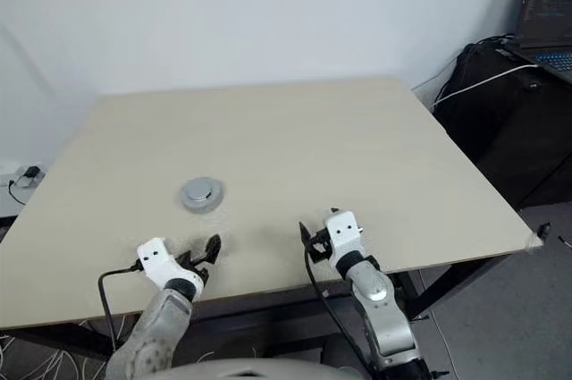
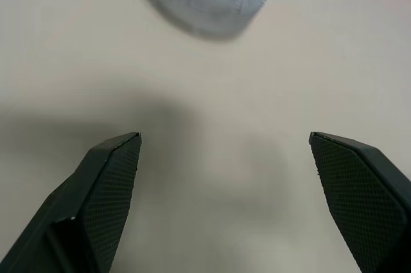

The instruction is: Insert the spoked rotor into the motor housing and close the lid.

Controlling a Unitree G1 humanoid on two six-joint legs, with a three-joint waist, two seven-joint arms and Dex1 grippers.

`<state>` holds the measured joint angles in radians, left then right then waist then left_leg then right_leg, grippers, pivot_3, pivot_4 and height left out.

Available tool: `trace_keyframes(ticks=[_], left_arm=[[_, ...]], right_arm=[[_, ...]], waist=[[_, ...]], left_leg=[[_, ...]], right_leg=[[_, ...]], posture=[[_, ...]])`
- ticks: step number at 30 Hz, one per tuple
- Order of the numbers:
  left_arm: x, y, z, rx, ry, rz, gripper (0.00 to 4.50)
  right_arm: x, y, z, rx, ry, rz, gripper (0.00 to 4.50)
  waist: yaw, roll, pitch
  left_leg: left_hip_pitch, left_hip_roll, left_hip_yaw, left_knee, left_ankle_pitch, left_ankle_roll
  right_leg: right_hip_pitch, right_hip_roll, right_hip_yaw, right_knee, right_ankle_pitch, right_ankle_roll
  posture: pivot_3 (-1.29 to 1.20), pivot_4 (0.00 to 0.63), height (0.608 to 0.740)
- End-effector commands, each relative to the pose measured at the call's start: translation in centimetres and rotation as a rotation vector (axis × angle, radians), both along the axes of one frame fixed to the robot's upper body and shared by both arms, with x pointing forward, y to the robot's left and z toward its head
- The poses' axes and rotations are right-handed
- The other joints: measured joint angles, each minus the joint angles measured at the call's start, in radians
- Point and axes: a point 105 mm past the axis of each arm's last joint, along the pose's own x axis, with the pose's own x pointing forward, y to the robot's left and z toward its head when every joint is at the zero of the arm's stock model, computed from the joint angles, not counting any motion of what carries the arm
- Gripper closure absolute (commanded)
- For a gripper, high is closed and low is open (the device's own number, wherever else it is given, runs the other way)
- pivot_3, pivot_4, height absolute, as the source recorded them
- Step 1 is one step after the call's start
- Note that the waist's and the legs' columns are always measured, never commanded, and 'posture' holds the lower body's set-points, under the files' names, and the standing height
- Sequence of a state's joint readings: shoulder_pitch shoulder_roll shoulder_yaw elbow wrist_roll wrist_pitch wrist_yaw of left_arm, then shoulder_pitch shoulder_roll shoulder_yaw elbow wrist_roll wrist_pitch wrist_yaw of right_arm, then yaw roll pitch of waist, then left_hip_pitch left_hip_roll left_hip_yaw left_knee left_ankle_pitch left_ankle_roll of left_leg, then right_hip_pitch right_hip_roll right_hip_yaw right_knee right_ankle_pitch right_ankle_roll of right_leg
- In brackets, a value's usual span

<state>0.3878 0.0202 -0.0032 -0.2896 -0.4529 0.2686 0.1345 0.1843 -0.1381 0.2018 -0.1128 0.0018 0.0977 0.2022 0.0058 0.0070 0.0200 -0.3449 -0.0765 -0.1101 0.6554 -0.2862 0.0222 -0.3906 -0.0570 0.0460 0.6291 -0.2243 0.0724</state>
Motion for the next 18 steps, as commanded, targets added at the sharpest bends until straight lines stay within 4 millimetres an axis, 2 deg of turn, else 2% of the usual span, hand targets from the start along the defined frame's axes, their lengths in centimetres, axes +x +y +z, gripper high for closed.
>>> trace_keyframes(ticks=[1, 6, 13, 18], left_arm=[[0.9, 0.8, 3.4, 0.203, -0.184, 0.023, 0.05], [0.8, -0.2, 4.3, 0.399, -0.293, -0.042, 0.05], [0.5, -0.5, 5.1, 0.510, -0.404, -0.058, 0.05], [0.5, -0.8, 5.1, 0.513, -0.436, -0.067, 0.05]], right_arm=[[0.4, -0.9, 2.1, -0.034, -0.126, -0.067, 0.00], [-0.1, -2.1, 2.3, -0.048, -0.170, -0.136, 0.00], [-0.5, -2.8, 2.1, -0.047, -0.177, -0.164, 0.00], [-0.5, -3.1, 2.2, -0.045, -0.185, -0.189, 0.00]], waist=[[0.002, 0.001, 0.001], [0.008, 0.001, 0.002], [0.011, 0.001, 0.003], [0.011, 0.001, 0.003]], left_leg=[[0.000, 0.000, 0.000, 0.000, 0.000, 0.000], [-0.001, -0.001, 0.000, 0.000, 0.000, 0.001], [-0.002, -0.001, 0.000, 0.000, -0.001, 0.002], [-0.002, -0.001, 0.000, 0.000, -0.001, 0.002]], right_leg=[[0.000, 0.000, 0.000, 0.000, 0.000, 0.000], [-0.001, -0.002, 0.000, -0.001, 0.000, 0.000], [-0.002, -0.002, -0.001, -0.001, -0.002, 0.001], [-0.001, -0.002, -0.001, 0.000, -0.002, 0.001]], posture=[[0.00, 0.000, 0.740], [0.00, 0.000, 0.740], [0.00, 0.000, 0.740], [0.00, 0.000, 0.740]])
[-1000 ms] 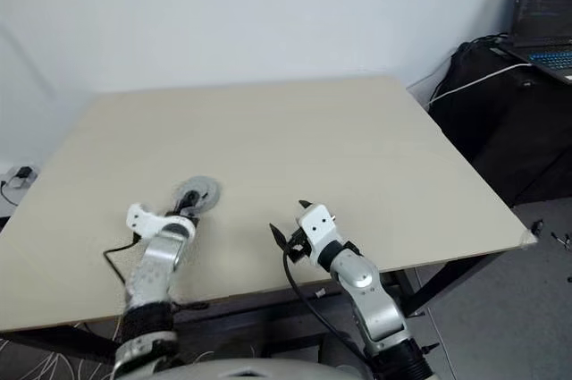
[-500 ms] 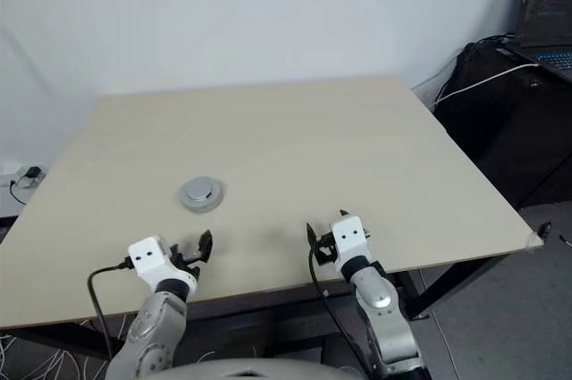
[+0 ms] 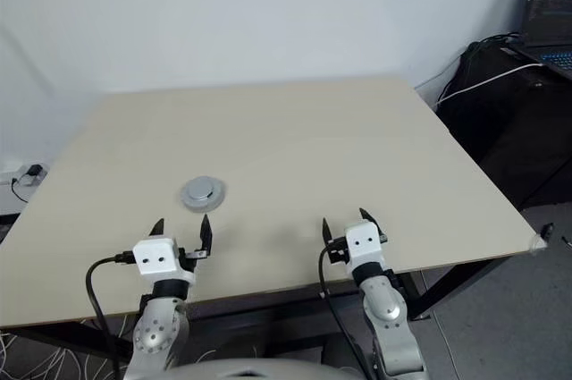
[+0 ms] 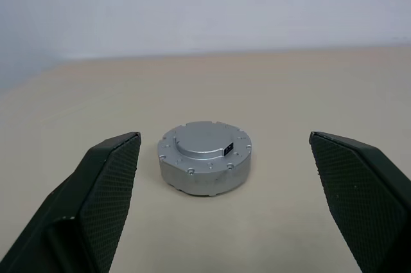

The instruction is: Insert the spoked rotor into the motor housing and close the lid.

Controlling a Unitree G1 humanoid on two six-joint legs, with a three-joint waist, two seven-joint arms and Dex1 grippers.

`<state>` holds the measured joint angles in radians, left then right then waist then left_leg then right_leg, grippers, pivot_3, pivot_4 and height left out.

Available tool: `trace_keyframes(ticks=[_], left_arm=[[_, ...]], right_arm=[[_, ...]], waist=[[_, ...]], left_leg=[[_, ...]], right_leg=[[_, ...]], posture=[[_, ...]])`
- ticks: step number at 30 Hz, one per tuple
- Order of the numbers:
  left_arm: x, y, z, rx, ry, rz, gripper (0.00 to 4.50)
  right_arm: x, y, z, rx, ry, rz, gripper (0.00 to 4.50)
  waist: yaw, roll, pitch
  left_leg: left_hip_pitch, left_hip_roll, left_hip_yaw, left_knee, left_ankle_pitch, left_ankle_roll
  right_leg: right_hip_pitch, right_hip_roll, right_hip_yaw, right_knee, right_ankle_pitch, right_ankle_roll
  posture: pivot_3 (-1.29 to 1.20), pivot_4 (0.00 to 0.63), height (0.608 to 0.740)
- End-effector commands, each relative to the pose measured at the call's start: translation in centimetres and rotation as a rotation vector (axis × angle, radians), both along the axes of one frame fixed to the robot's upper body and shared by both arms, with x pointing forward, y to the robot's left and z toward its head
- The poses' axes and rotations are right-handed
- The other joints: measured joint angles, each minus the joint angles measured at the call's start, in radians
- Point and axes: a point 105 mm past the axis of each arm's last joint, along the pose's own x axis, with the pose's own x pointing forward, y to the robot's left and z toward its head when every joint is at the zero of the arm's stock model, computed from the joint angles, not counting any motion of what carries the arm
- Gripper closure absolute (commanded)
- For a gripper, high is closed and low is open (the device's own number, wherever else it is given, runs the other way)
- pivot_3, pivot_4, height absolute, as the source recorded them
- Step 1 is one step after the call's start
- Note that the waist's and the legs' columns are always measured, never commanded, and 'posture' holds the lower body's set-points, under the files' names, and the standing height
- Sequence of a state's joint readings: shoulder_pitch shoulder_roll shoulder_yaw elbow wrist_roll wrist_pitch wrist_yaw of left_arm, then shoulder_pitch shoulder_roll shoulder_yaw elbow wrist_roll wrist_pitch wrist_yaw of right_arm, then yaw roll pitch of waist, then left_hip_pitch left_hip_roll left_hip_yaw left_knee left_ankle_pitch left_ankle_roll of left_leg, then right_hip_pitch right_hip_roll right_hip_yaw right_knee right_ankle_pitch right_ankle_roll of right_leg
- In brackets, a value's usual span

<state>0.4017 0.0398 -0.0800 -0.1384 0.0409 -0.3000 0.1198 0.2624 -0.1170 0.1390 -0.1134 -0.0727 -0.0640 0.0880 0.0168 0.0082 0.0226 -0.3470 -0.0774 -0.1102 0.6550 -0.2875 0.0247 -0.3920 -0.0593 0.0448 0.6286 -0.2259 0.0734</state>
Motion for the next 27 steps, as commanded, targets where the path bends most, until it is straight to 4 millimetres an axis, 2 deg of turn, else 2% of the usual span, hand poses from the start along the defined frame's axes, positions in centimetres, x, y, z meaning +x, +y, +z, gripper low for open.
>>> trace_keyframes(ticks=[1, 13, 18, 27], left_arm=[[0.26, -0.40, 1.00, 0.011, -0.063, -0.022, 0.05], [0.20, -1.29, 0.29, -0.018, -0.040, -0.075, 0.05], [0.29, -1.25, 0.15, -0.021, -0.036, -0.076, 0.05], [0.39, -1.27, 0.04, -0.033, -0.035, -0.076, 0.05]], right_arm=[[0.31, -0.33, 1.47, 0.006, -0.068, -0.021, 0.00], [0.05, -0.43, 1.12, 0.009, -0.047, -0.023, 0.00], [0.09, -1.09, 1.11, 0.011, -0.055, -0.069, 0.00], [0.26, -0.84, 1.21, 0.007, -0.071, -0.056, 0.00]], waist=[[0.000, 0.000, 0.000], [0.000, 0.000, 0.000], [0.000, 0.000, 0.001], [0.000, 0.000, 0.001]], left_leg=[[0.000, 0.000, 0.000, 0.000, 0.000, 0.000], [0.000, 0.000, 0.000, 0.000, 0.000, 0.000], [0.000, 0.000, 0.000, 0.000, 0.000, 0.000], [0.000, 0.000, 0.000, 0.000, 0.000, 0.000]], right_leg=[[0.000, 0.000, 0.000, 0.000, 0.000, 0.000], [0.000, 0.000, 0.000, 0.000, 0.000, 0.000], [0.000, 0.000, 0.000, 0.000, 0.000, 0.000], [0.000, 0.000, 0.000, 0.000, 0.000, 0.000]], posture=[[0.00, 0.000, 0.740], [0.00, 0.000, 0.740], [0.00, 0.000, 0.740], [0.00, 0.000, 0.740]])
